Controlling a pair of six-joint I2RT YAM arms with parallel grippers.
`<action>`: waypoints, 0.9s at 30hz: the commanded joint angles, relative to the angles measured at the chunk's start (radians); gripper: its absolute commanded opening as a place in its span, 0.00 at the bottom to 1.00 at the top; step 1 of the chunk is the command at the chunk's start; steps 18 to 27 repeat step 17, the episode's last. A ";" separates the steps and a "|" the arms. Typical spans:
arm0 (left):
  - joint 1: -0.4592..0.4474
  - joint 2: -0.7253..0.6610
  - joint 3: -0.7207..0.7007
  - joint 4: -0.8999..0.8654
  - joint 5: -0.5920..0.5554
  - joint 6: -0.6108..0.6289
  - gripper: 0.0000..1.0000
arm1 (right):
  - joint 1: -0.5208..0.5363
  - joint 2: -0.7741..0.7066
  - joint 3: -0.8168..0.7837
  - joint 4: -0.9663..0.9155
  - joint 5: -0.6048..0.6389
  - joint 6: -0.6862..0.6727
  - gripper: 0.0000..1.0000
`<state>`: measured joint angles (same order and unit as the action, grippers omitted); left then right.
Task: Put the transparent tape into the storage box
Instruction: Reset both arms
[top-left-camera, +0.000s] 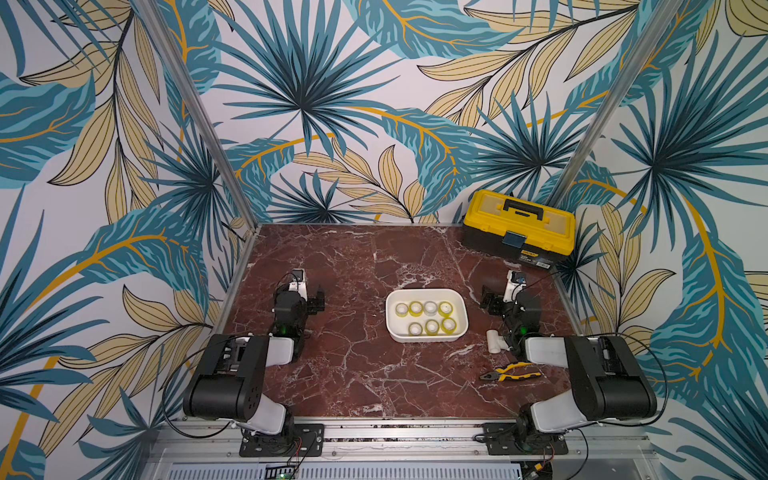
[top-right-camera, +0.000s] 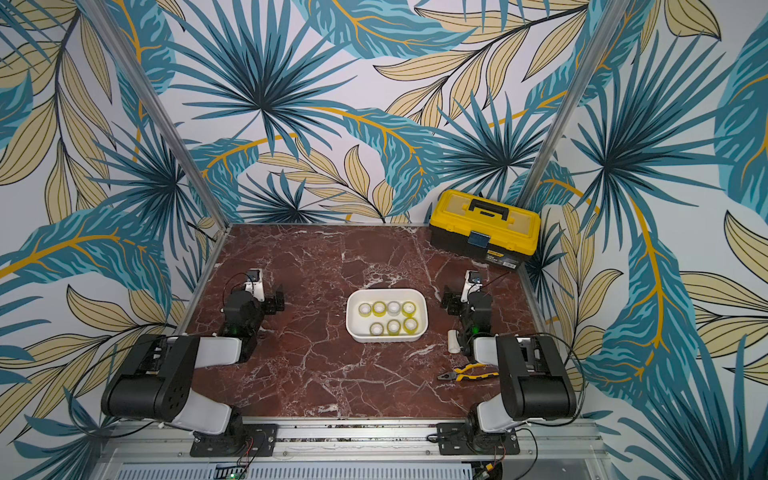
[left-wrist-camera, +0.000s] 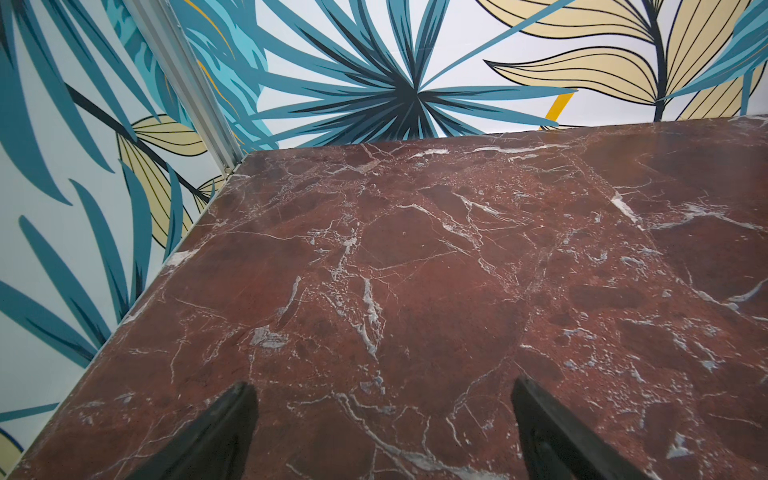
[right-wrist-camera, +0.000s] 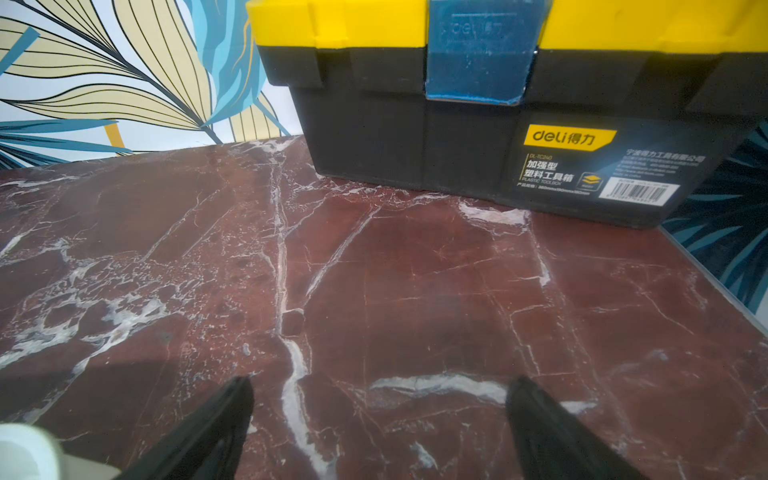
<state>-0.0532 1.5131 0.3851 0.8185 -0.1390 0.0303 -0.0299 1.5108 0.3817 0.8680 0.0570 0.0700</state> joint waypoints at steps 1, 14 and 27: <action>-0.004 0.004 0.020 0.005 -0.010 0.011 1.00 | 0.007 -0.008 0.007 0.017 -0.007 -0.013 1.00; -0.007 0.004 0.024 -0.005 -0.001 0.019 1.00 | 0.007 -0.008 0.008 0.016 -0.004 -0.014 1.00; -0.006 0.004 0.024 -0.003 -0.001 0.019 1.00 | 0.007 -0.008 0.008 0.016 -0.003 -0.014 1.00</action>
